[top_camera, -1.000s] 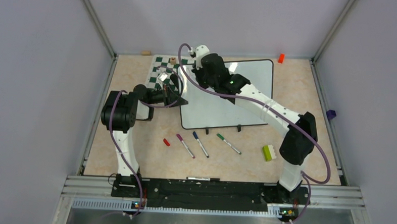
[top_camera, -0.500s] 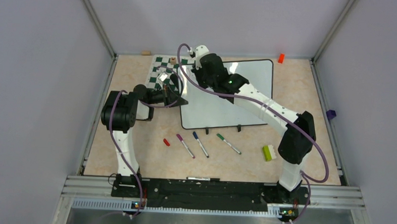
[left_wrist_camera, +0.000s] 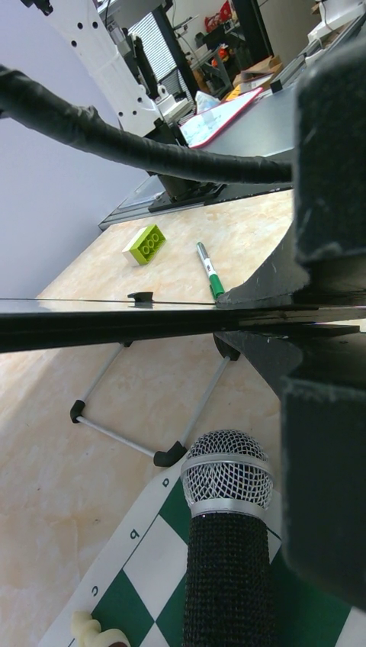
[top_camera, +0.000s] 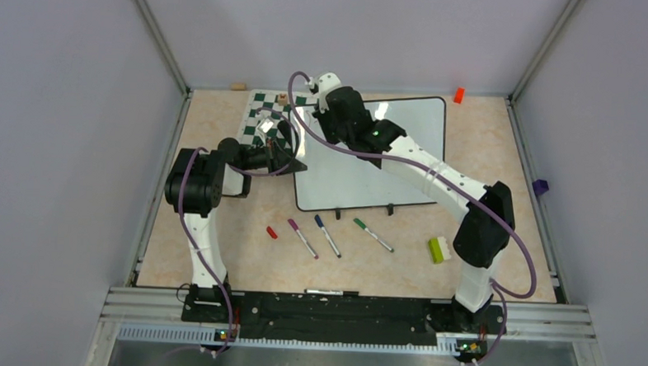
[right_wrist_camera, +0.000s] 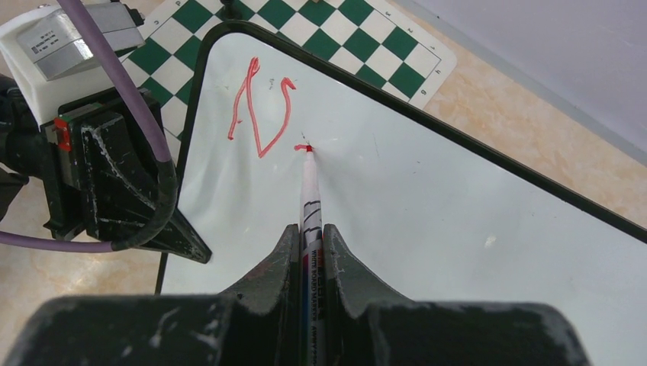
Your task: Write a sentence on the whiteboard
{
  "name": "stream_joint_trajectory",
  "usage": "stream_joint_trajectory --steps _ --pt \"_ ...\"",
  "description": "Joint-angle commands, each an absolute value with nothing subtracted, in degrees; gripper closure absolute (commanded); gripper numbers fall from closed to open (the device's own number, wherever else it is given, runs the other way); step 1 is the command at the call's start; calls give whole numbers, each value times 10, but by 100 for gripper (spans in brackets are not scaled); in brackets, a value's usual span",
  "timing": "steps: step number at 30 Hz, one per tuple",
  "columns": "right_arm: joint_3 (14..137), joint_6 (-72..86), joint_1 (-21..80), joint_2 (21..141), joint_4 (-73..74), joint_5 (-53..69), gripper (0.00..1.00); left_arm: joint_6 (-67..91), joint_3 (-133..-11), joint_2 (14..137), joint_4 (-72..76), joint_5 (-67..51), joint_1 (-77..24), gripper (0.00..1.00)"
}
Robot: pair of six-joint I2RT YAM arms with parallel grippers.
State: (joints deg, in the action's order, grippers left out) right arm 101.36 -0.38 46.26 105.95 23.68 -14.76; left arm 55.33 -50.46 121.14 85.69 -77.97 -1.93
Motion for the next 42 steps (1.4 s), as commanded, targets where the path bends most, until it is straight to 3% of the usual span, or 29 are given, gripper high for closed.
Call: stream_joint_trajectory --steps 1,21,42 --pt "1041 -16 456 1065 244 -188 100 512 -502 1200 928 -777 -17 100" --pt "1067 -15 451 1079 244 -199 100 510 -501 1200 928 -778 -17 100" --pt "1098 -10 450 1105 280 -131 100 509 -501 1199 928 -777 -17 100"
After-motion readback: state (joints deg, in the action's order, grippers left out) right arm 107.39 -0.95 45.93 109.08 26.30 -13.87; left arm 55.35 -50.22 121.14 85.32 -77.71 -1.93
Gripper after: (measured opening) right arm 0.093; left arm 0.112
